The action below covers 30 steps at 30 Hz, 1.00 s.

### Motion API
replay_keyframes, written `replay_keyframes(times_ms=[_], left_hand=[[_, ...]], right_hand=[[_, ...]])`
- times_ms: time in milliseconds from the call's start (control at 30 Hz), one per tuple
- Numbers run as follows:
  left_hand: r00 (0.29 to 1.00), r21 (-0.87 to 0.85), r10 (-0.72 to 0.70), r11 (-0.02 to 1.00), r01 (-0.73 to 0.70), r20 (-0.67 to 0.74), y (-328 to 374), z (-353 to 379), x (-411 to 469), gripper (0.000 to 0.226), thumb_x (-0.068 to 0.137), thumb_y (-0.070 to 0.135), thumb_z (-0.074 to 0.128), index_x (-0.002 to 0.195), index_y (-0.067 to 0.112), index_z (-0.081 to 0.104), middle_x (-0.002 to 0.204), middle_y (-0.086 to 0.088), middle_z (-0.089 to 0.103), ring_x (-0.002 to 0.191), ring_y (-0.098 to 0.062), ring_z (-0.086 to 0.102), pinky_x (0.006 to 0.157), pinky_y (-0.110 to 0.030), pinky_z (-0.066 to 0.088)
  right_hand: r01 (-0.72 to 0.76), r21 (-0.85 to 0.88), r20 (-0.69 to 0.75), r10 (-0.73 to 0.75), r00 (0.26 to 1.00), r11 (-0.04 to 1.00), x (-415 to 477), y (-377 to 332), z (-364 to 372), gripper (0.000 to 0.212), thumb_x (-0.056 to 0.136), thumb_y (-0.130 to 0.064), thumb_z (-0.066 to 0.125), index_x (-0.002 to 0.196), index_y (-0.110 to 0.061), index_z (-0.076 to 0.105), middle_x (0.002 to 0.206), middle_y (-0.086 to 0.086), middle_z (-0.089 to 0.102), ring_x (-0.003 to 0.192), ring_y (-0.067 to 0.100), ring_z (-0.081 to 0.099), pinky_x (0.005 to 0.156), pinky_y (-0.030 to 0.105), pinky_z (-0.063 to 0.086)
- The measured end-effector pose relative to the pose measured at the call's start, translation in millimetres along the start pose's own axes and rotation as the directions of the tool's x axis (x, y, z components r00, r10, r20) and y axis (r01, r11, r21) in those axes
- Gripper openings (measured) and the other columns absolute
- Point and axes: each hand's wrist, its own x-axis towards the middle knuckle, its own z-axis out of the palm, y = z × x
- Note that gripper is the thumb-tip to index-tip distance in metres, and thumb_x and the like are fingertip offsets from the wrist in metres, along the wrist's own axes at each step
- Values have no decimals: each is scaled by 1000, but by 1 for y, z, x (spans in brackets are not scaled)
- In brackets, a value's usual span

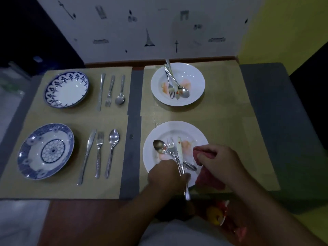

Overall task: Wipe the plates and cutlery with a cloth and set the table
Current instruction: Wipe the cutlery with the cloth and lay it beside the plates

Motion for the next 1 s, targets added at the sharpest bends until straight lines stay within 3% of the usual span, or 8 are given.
replay_keyframes(times_ms=[100, 200, 433, 600, 733, 867, 1000], left_hand=[[999, -39, -46, 998, 47, 14, 2, 2, -1, 39, 78, 56, 70, 92, 19, 67, 76, 4, 68, 68, -13, 67, 66, -29, 59], [997, -84, -71, 994, 73, 27, 1, -1, 0, 25, 79, 44, 71, 84, 20, 66, 76, 2, 66, 69, -14, 67, 70, -33, 61], [995, -237, -41, 969, 63, 93, -22, 1, -2, 25, 79, 34, 71, 75, 9, 74, 68, -4, 70, 65, -15, 68, 72, -33, 62], [1000, -427, -4, 904, 2, -4, -30, -5, -16, 20, 85, 24, 66, 70, 12, 71, 69, -1, 69, 67, -11, 66, 70, -32, 59], [999, -591, -45, 806, 27, -15, -34, -19, -26, 23, 88, 22, 61, 70, 10, 69, 66, 0, 71, 66, -15, 69, 70, -38, 60], [994, -736, -50, 669, 103, 94, -32, -38, -39, 21, 97, 18, 52, 86, 2, 61, 57, -2, 68, 52, -23, 66, 46, -29, 53], [995, -710, 40, 703, 34, 88, -39, -42, -46, 23, 98, 22, 52, 88, 5, 63, 59, -5, 65, 46, -20, 59, 46, -31, 51]], right_hand=[[17, -18, 34, -17, 999, 1000, 1, 4, 3, 19, 80, -30, 73, 96, -38, 77, 91, -26, 71, 84, -17, 60, 72, 5, 43], [32, -38, 63, -29, 998, 999, 0, 6, 4, 20, 81, -29, 72, 99, -38, 77, 92, -27, 69, 84, -17, 59, 71, 6, 42], [48, -54, 47, -45, 998, 997, -3, 2, 4, 21, 80, -26, 73, 97, -38, 77, 88, -30, 68, 86, -20, 58, 73, 4, 42], [166, -84, 10, -166, 986, 983, -11, -5, 13, 24, 81, -21, 74, 100, -36, 77, 94, -26, 69, 90, -13, 60, 80, 8, 48], [432, -188, 15, -437, 899, 882, -18, -13, 26, 24, 79, -14, 75, 98, -28, 77, 97, -18, 70, 93, -2, 62, 84, 20, 50], [574, -235, 59, -578, 814, 785, -27, -23, 40, 24, 83, -19, 72, 105, -27, 76, 108, -17, 70, 99, 1, 60, 90, 21, 45], [676, -265, 118, -673, 730, 688, -24, -29, 53, 26, 83, -18, 75, 108, -24, 76, 111, -11, 71, 98, 4, 60, 87, 25, 46]])
